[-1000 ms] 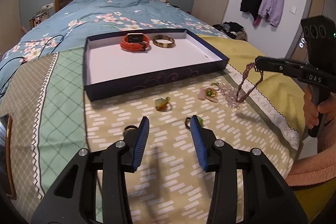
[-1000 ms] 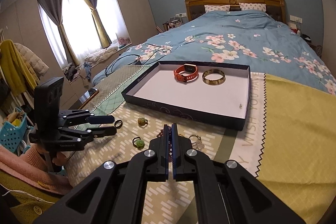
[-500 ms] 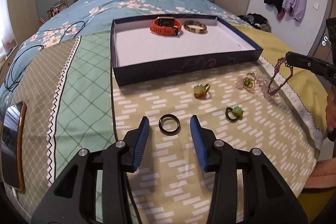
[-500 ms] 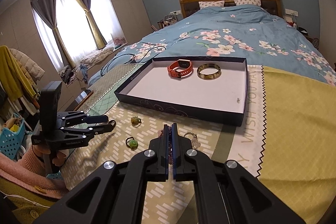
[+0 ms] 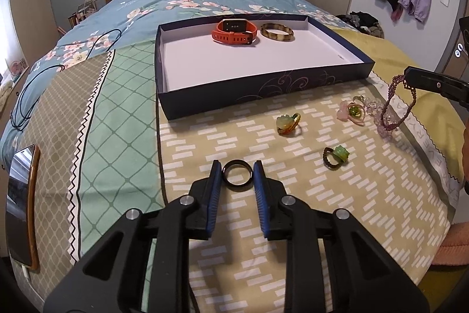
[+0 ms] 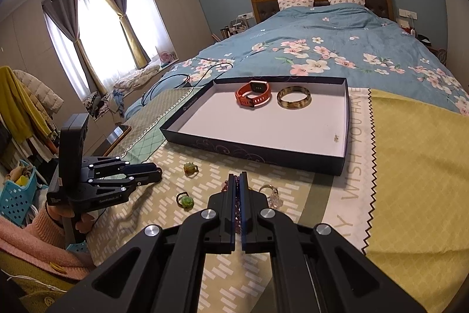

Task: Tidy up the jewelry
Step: 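Grasp dark red beaded bracelet with right tool while left tool grasps black ring, then lower beaded bracelet into box with right tool while left tool releases black ring there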

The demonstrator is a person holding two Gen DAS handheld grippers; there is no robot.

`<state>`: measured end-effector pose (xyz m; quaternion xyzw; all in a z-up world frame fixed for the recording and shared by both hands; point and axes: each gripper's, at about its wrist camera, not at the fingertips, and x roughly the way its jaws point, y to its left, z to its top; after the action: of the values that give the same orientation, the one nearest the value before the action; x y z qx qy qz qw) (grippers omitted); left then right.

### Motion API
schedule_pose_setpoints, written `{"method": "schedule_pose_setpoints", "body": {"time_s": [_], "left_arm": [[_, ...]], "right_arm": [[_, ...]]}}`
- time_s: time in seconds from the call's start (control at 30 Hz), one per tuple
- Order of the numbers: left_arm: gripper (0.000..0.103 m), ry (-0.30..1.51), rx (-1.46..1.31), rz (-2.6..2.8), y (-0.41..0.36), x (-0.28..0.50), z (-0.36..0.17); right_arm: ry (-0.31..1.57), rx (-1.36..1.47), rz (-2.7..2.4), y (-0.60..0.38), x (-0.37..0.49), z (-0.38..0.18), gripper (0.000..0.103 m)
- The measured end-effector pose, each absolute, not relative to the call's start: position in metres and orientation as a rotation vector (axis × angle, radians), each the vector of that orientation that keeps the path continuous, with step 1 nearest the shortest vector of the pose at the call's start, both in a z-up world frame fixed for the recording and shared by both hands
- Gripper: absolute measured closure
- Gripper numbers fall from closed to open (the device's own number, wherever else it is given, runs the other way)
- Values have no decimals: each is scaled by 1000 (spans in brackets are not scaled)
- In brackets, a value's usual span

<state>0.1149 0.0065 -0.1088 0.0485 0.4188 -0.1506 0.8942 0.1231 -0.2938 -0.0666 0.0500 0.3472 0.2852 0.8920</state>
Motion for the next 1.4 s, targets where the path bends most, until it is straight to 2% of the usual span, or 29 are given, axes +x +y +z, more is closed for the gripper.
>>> {"method": "schedule_pose_setpoints", "body": {"time_s": [0.6, 1.4], "left_arm": [[81, 739, 40, -386, 4, 128, -60], [81, 731, 66, -383, -18, 205, -50]], "right_arm": [[654, 103, 608, -282, 158, -36, 102], [680, 165, 557, -268, 237, -37, 102]]}}
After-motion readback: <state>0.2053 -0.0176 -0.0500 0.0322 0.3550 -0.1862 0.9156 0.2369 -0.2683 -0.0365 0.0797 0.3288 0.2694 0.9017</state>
